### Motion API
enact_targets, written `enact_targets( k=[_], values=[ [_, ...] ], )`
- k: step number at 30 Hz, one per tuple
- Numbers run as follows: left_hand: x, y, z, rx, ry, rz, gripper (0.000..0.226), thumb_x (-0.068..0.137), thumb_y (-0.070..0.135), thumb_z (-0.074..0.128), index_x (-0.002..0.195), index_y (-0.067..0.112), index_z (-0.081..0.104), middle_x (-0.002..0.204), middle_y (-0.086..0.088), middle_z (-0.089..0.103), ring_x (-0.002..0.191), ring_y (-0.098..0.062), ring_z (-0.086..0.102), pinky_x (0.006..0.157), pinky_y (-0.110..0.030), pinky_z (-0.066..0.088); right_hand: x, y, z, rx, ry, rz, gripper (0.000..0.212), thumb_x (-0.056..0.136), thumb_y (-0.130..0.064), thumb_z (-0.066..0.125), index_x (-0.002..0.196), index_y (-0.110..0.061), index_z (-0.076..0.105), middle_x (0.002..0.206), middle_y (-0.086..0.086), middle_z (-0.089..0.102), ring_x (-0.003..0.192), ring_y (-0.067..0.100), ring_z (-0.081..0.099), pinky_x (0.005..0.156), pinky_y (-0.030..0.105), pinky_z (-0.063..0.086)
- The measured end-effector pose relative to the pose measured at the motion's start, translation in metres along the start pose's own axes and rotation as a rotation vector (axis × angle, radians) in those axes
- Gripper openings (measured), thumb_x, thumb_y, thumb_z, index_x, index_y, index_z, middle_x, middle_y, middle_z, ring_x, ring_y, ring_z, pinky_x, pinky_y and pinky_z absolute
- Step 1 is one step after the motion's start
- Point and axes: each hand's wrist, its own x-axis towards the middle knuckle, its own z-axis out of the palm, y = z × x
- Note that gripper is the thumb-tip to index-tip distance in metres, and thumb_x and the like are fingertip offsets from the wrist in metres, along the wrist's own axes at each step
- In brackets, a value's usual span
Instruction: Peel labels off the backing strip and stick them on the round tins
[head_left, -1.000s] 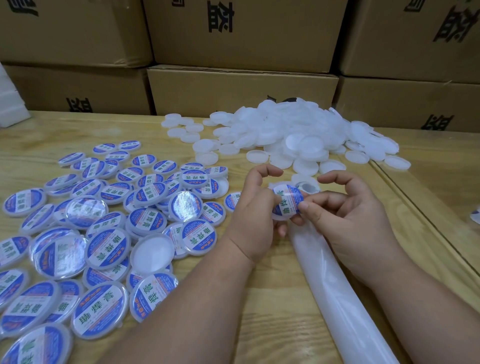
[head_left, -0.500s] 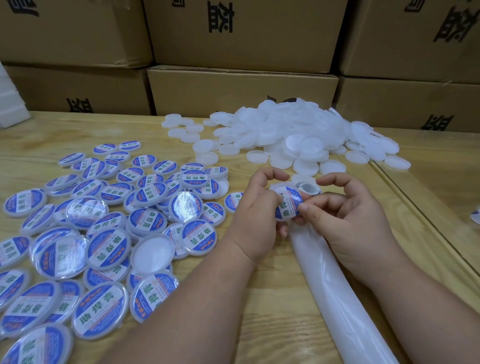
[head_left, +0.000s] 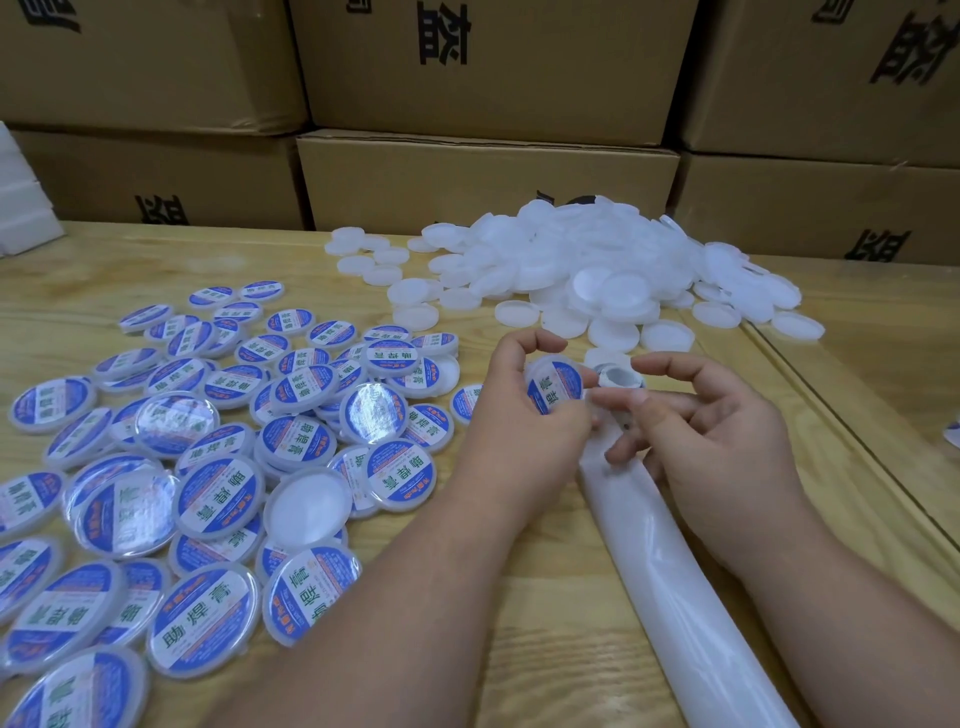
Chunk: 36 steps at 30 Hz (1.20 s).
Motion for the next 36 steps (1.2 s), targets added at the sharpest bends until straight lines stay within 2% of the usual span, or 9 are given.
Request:
enact_targets(
  k=[4, 9, 13, 16, 19, 22, 30, 33, 36],
  values=[
    [0.003, 0.000, -0.002, -0.065, 0.067, -0.005, 0.054, 0.081, -0.002, 0.067, 0.103, 0.045, 0.050, 0.095, 0.020, 0.073, 0.058, -0.006, 0.064, 0.047, -0.022, 0.049, 0.003, 0.000, -0.006, 0.015, 0.107, -0.033, 0.016, 0.096, -0.003, 0.059, 0.103, -0.016, 0.064, 0.095, 0.001, 0.080, 0.059, 0.020, 0.071, 0.044, 0.020, 0.048],
    [0.004, 0.002, -0.003, -0.139, 0.092, -0.011, 0.039, 0.085, 0.010, 0.077, 0.109, 0.032, 0.055, 0.092, 0.004, 0.076, 0.069, -0.018, 0.074, 0.042, -0.024, 0.048, 0.003, 0.002, -0.009, 0.003, 0.143, -0.047, 0.019, 0.096, 0.000, 0.054, 0.100, -0.016, 0.064, 0.092, 0.002, 0.080, 0.055, 0.018, 0.068, 0.044, 0.018, 0.046],
    [0.004, 0.005, -0.004, -0.174, 0.060, -0.058, 0.007, 0.103, 0.035, 0.054, 0.110, 0.034, 0.052, 0.088, 0.000, 0.079, 0.047, -0.020, 0.066, 0.037, -0.023, 0.044, 0.004, 0.005, -0.008, -0.019, 0.135, -0.061, 0.019, 0.095, -0.001, 0.054, 0.096, -0.016, 0.065, 0.091, 0.003, 0.080, 0.055, 0.020, 0.067, 0.050, 0.017, 0.047],
    [0.003, 0.003, -0.005, -0.099, 0.096, -0.021, 0.022, 0.106, 0.050, 0.034, 0.108, 0.040, 0.053, 0.077, 0.003, 0.078, 0.034, -0.017, 0.050, 0.038, -0.022, 0.041, 0.005, 0.006, -0.009, -0.012, 0.140, -0.057, 0.020, 0.096, 0.001, 0.052, 0.094, -0.015, 0.065, 0.090, 0.004, 0.079, 0.053, 0.021, 0.066, 0.051, 0.017, 0.047],
    [0.003, 0.002, -0.003, -0.142, 0.183, -0.039, 0.025, 0.106, 0.052, 0.034, 0.100, 0.046, 0.057, 0.063, 0.015, 0.067, 0.045, -0.013, 0.055, 0.037, -0.024, 0.042, 0.006, 0.007, -0.009, -0.007, 0.142, -0.055, 0.021, 0.094, 0.002, 0.052, 0.092, -0.015, 0.065, 0.090, 0.005, 0.079, 0.052, 0.021, 0.065, 0.051, 0.016, 0.047],
    [0.007, 0.000, -0.003, -0.226, 0.180, -0.051, 0.011, 0.107, 0.041, 0.041, 0.113, 0.048, 0.048, 0.057, 0.011, 0.059, 0.049, -0.010, 0.053, 0.039, -0.026, 0.044, 0.006, 0.008, -0.009, -0.008, 0.142, -0.054, 0.021, 0.094, 0.002, 0.053, 0.091, -0.015, 0.065, 0.090, 0.005, 0.079, 0.052, 0.020, 0.065, 0.051, 0.015, 0.047],
    [0.009, 0.003, -0.006, -0.326, 0.347, -0.042, 0.077, 0.098, 0.006, 0.049, 0.130, 0.067, 0.013, 0.074, 0.008, 0.074, 0.043, -0.018, 0.054, 0.050, -0.031, 0.054, 0.005, 0.007, -0.010, -0.016, 0.141, -0.062, 0.020, 0.093, 0.004, 0.053, 0.091, -0.012, 0.065, 0.088, 0.007, 0.078, 0.051, 0.018, 0.061, 0.050, 0.016, 0.047],
    [0.009, 0.005, -0.013, -0.352, 0.484, 0.034, 0.076, 0.105, 0.017, 0.040, 0.145, 0.064, -0.004, 0.097, 0.011, 0.078, 0.045, -0.020, 0.060, 0.050, -0.031, 0.056, 0.006, 0.008, -0.010, -0.037, 0.160, -0.059, 0.024, 0.091, 0.004, 0.053, 0.088, -0.016, 0.067, 0.081, 0.005, 0.077, 0.050, 0.015, 0.054, 0.048, 0.019, 0.045],
    [0.009, 0.001, -0.018, -0.245, 0.516, 0.069, 0.072, 0.107, 0.033, 0.038, 0.147, 0.062, -0.014, 0.098, 0.017, 0.078, 0.042, -0.019, 0.061, 0.054, -0.031, 0.058, 0.006, 0.008, -0.010, -0.079, 0.171, -0.043, 0.028, 0.090, 0.005, 0.056, 0.083, -0.019, 0.069, 0.067, -0.004, 0.070, 0.049, 0.007, 0.052, 0.047, 0.016, 0.042]
  ],
)
